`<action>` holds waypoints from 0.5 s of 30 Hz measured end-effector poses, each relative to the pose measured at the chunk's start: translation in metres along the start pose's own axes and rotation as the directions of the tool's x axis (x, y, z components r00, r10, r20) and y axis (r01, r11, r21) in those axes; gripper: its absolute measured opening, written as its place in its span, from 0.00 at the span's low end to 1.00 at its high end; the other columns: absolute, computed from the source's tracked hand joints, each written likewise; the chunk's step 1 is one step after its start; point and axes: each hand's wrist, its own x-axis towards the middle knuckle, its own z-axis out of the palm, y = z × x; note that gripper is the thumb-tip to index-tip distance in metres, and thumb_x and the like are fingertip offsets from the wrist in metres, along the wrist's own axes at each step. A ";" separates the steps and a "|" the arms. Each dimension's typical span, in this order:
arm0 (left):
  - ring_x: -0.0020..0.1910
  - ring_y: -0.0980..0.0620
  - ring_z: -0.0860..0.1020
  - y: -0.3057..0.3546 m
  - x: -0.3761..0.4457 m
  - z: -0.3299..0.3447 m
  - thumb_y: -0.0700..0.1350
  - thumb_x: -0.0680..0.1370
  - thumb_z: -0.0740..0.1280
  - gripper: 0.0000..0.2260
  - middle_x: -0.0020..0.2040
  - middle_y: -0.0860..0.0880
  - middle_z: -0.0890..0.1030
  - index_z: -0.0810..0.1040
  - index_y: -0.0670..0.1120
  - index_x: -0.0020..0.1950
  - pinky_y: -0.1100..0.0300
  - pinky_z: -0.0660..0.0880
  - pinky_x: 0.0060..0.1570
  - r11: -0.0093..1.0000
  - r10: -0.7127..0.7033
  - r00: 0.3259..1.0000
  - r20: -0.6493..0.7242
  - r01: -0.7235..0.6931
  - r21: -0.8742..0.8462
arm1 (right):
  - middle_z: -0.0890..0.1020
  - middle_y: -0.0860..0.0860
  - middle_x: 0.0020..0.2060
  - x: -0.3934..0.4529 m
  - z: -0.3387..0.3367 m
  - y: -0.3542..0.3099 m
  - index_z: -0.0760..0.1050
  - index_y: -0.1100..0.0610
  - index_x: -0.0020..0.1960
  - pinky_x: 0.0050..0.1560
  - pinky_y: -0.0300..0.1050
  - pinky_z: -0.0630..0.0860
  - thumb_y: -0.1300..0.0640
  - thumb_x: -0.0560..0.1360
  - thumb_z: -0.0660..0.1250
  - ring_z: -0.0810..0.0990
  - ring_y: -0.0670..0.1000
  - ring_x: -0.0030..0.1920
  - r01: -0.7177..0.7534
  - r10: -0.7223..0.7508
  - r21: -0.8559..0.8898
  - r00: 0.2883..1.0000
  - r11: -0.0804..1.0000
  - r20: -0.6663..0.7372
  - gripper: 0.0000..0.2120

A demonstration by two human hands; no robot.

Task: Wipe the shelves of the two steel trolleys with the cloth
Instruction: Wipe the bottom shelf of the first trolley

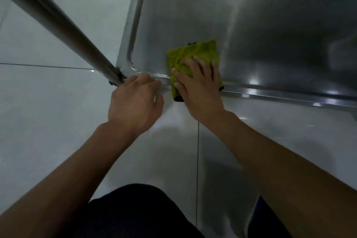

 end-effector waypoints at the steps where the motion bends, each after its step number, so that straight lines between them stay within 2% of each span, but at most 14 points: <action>1: 0.52 0.44 0.78 -0.001 0.000 -0.001 0.50 0.78 0.64 0.12 0.52 0.49 0.80 0.82 0.48 0.57 0.51 0.75 0.43 1.000 -0.008 1.000 0.003 0.008 0.005 | 0.69 0.48 0.73 0.005 0.003 -0.010 0.75 0.46 0.69 0.76 0.65 0.47 0.46 0.84 0.56 0.60 0.56 0.77 0.020 -0.020 0.008 1.000 1.000 0.003 0.17; 4: 0.51 0.46 0.77 -0.004 -0.001 0.001 0.49 0.78 0.63 0.11 0.51 0.50 0.79 0.81 0.47 0.54 0.51 0.75 0.42 0.999 -0.020 1.000 0.024 0.019 0.046 | 0.67 0.48 0.74 0.016 0.007 -0.028 0.74 0.45 0.70 0.77 0.64 0.45 0.46 0.84 0.56 0.58 0.56 0.78 0.063 -0.064 0.020 0.997 0.998 0.036 0.18; 8: 0.51 0.44 0.78 -0.007 -0.003 0.001 0.48 0.78 0.63 0.12 0.52 0.48 0.79 0.81 0.46 0.56 0.49 0.75 0.44 0.997 0.000 1.000 0.028 -0.002 0.077 | 0.66 0.48 0.75 0.012 0.000 -0.013 0.72 0.45 0.72 0.77 0.64 0.45 0.46 0.84 0.54 0.56 0.55 0.79 0.106 -0.108 0.033 0.992 0.994 0.064 0.19; 11: 0.53 0.43 0.78 -0.007 -0.003 0.001 0.48 0.78 0.64 0.14 0.55 0.47 0.80 0.81 0.45 0.60 0.47 0.76 0.49 0.998 0.003 0.998 0.057 -0.007 0.069 | 0.67 0.48 0.75 -0.002 -0.007 0.006 0.73 0.46 0.72 0.77 0.62 0.46 0.47 0.84 0.56 0.57 0.54 0.79 0.068 -0.070 0.037 0.996 0.997 0.050 0.18; 15: 0.54 0.44 0.80 -0.009 -0.008 -0.002 0.48 0.78 0.66 0.13 0.58 0.50 0.81 0.82 0.45 0.59 0.50 0.77 0.48 1.000 -0.011 0.999 0.035 0.012 -0.016 | 0.69 0.50 0.74 -0.014 -0.012 0.020 0.74 0.48 0.72 0.77 0.63 0.47 0.48 0.84 0.58 0.59 0.56 0.78 0.020 -0.022 0.074 0.999 0.997 0.030 0.18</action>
